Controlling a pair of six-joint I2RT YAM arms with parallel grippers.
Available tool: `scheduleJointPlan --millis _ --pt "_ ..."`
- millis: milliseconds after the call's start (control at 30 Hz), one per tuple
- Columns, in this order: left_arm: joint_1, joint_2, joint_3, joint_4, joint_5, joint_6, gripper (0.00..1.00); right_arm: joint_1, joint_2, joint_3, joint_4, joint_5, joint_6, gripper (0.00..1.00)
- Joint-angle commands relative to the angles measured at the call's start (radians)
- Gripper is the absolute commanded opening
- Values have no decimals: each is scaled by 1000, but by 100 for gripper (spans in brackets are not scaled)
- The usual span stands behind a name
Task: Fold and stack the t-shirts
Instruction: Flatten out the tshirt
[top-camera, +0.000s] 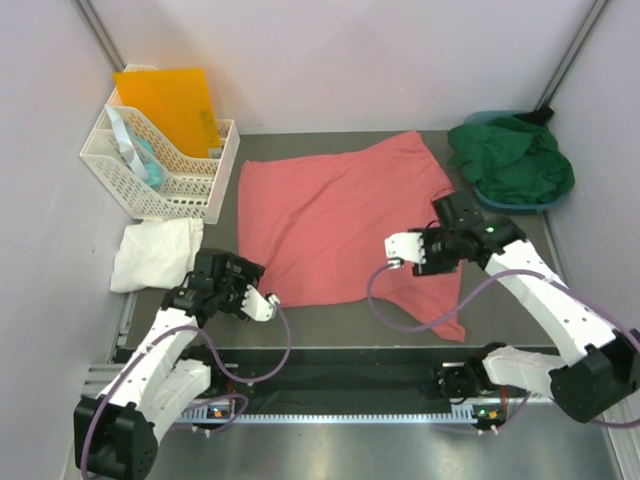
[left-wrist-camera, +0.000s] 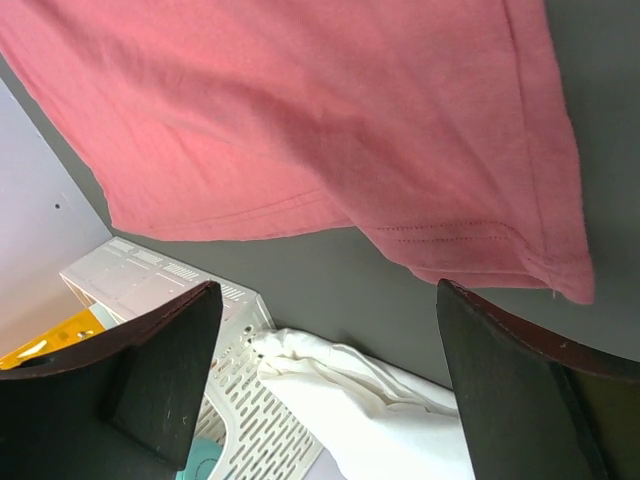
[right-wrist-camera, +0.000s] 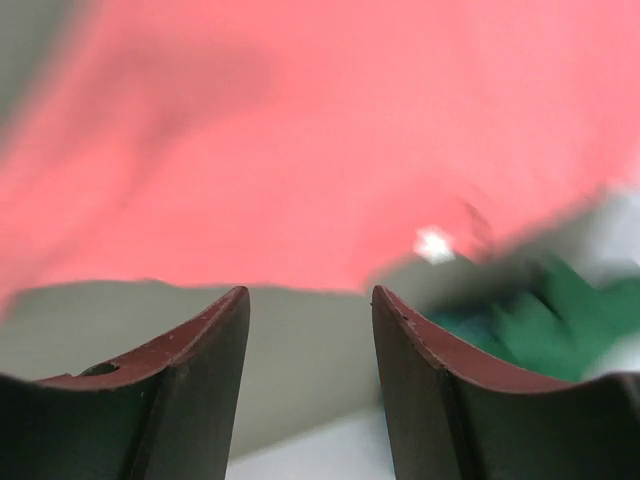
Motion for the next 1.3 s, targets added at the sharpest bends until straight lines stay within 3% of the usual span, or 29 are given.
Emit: scheduleJointPlan --millis 0,200,533,1067,1267 --pt "6 22 2 87 9 -29 92 103 71 -63 -130 -104 134 51" --pt "6 6 -9 110 3 -42 91 181 80 -215 86 -116 293 46" --pt "6 1 -6 144 -35 -54 91 238 57 -339 209 -124 430 47" --pt "6 18 20 170 -78 -94 90 239 169 -384 346 -128 487 48" --pt "6 12 13 185 -93 -98 89 241 193 -390 359 -119 488 42"
